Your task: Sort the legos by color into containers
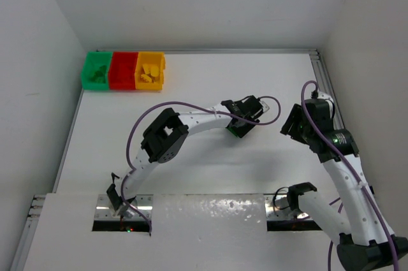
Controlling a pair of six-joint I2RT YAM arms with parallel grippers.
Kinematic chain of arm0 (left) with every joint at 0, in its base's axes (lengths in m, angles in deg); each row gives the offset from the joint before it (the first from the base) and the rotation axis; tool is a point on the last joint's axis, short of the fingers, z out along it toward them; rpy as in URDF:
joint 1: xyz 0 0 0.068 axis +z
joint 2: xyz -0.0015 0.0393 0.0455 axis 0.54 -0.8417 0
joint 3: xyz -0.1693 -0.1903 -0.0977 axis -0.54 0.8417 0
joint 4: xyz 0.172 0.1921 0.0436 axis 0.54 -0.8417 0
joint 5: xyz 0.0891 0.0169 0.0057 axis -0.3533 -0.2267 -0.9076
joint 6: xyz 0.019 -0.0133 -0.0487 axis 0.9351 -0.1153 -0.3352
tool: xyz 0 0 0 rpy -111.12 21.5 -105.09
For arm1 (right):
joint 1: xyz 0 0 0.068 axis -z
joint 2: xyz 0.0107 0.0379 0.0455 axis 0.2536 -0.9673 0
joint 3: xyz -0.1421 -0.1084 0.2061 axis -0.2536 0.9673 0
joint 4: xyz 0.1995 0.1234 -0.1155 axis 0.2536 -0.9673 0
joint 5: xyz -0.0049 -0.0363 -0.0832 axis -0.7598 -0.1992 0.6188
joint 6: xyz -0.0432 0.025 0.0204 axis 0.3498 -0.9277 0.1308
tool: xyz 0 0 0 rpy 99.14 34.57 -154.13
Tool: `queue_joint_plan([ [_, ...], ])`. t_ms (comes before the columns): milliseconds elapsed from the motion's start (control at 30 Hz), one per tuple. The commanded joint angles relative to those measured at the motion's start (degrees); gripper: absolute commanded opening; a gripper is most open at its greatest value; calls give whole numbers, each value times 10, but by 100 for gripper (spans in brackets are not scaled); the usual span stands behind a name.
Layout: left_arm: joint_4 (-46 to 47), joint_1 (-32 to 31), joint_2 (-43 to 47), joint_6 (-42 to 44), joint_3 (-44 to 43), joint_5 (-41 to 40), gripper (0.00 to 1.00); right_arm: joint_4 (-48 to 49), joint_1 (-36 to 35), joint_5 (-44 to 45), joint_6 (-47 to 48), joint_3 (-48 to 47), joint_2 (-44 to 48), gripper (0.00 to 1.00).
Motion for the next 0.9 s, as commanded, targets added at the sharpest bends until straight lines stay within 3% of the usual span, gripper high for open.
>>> queue_joint_plan([
  [0,-9,3,22,4,7,13,0,0,-3,12,5,-24,5,59],
  [167,-2,6,51,43,13,29,0,17,-3,-16,6,-15,5,59],
  [500,178,39,319,199,262,81,0,58,-3,-114,62,-51,-28,63],
  [733,196,53,432,308,349,95,0,132,-3,-249,69,-92,-85,67],
  [867,260,70,516,340,402,98,0,194,-3,-314,80,-114,-111,68],
])
